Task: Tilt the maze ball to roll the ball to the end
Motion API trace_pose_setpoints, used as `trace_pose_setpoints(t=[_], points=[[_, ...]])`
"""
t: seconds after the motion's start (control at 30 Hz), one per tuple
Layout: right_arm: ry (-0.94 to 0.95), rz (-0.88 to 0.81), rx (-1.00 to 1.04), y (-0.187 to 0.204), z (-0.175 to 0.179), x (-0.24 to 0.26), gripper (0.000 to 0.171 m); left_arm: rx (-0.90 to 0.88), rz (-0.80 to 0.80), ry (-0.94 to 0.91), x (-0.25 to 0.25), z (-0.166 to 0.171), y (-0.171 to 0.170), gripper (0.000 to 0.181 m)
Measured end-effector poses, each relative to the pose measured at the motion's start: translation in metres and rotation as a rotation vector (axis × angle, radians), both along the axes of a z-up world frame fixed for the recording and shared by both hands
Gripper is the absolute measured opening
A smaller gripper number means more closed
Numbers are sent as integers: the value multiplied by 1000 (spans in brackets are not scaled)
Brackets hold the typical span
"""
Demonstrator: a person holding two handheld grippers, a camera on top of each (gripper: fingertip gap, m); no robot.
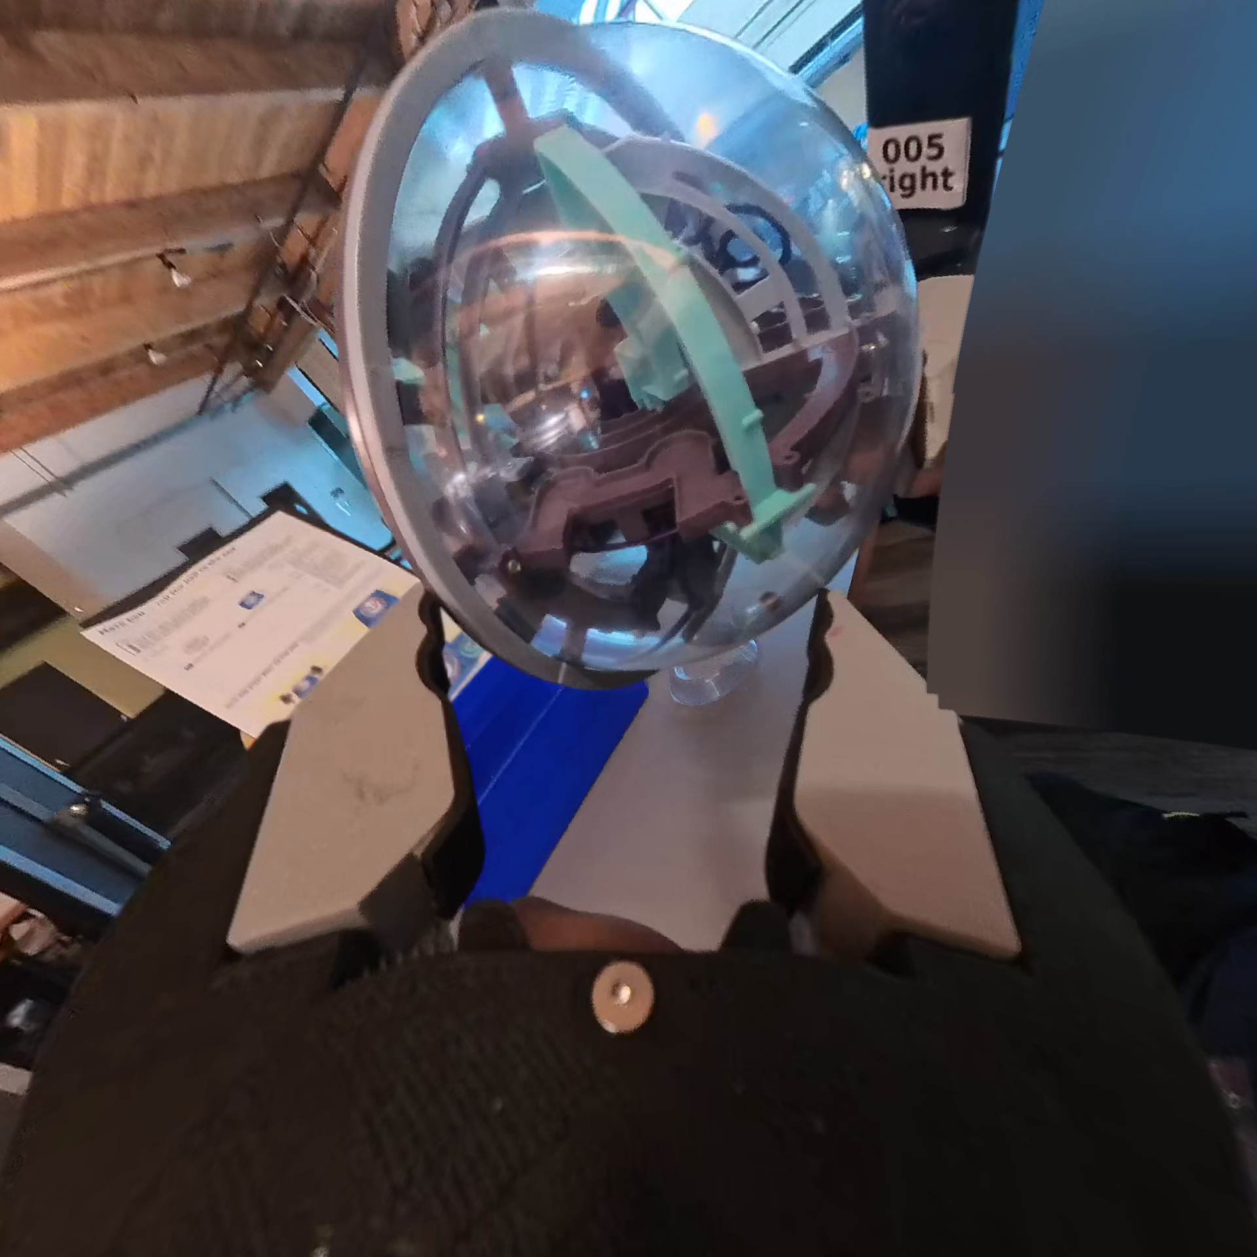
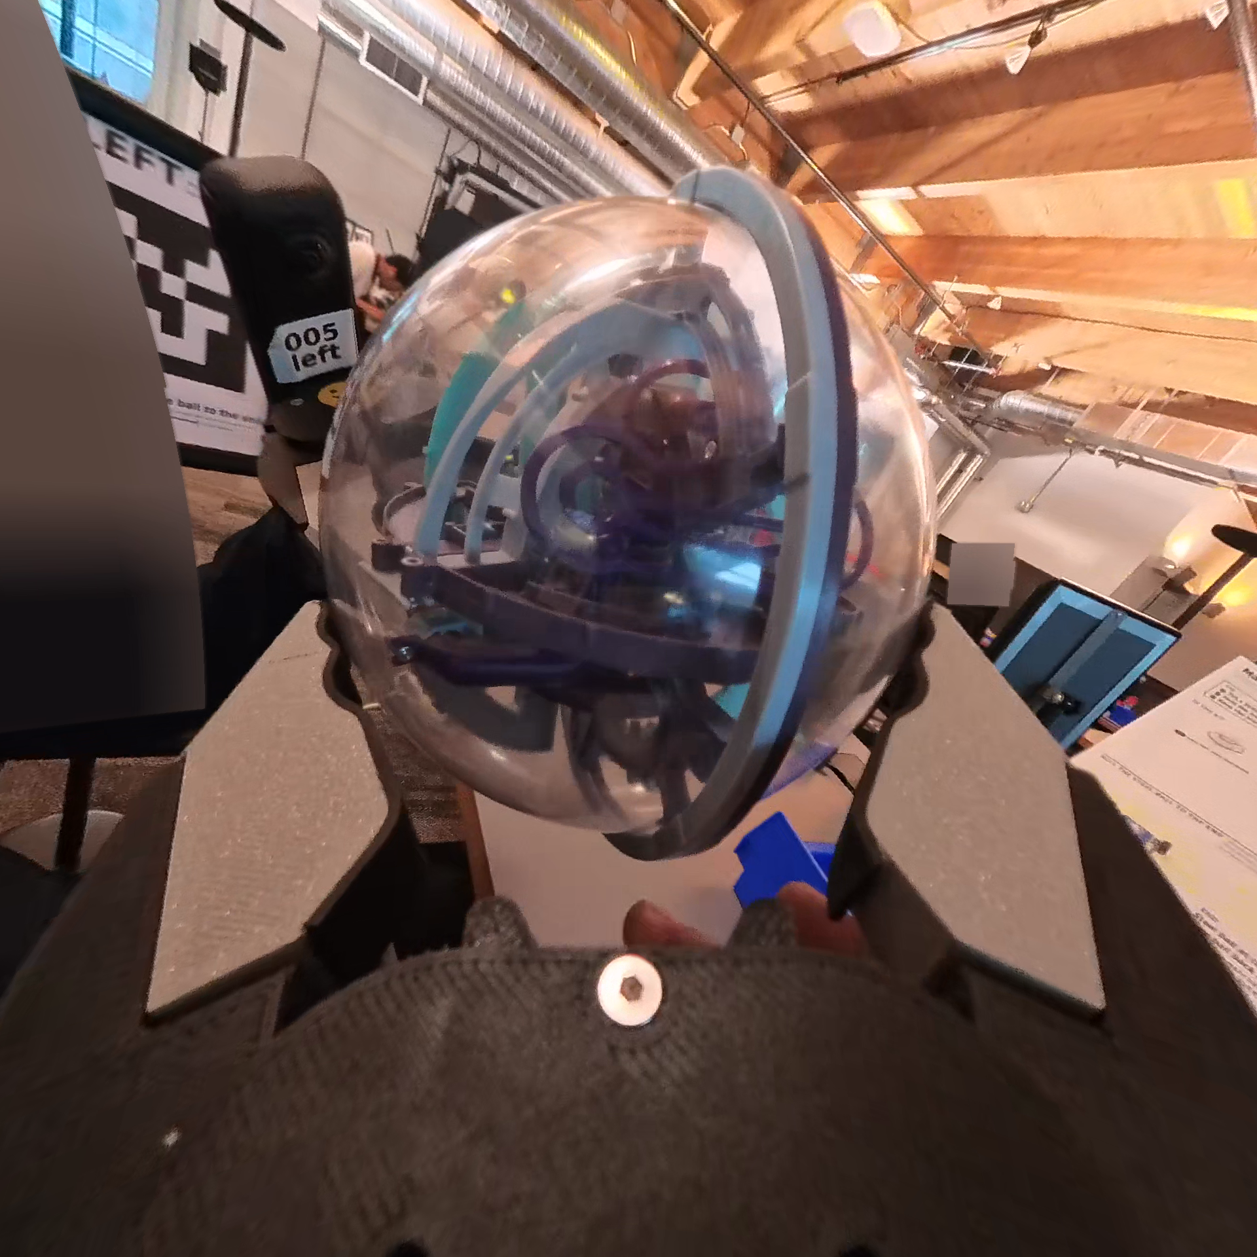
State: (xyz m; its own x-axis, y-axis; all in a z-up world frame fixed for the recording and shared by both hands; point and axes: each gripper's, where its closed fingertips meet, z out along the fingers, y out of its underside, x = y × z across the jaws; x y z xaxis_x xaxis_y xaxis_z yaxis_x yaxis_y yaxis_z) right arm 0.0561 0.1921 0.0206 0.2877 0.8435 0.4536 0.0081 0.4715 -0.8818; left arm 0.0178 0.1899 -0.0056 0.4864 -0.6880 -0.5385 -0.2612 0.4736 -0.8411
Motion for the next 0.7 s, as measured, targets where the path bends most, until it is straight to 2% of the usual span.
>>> trace_pose_setpoints(t=[0.2,0.33,0.5,0.7], points=[[19,19,-23,-1,2,2,154,-7,-8,-24,3,2,-2,106],[14,58,-147,15,-8,-1,153,-31,1,-34,-1,0,7,105],[44,94,-307,35,-17,-6,154,-131,-1,-67,-7,-5,23,105],[41,47,-334,47,-23,-7,153,-210,-19,-73,-6,-16,36,104]])
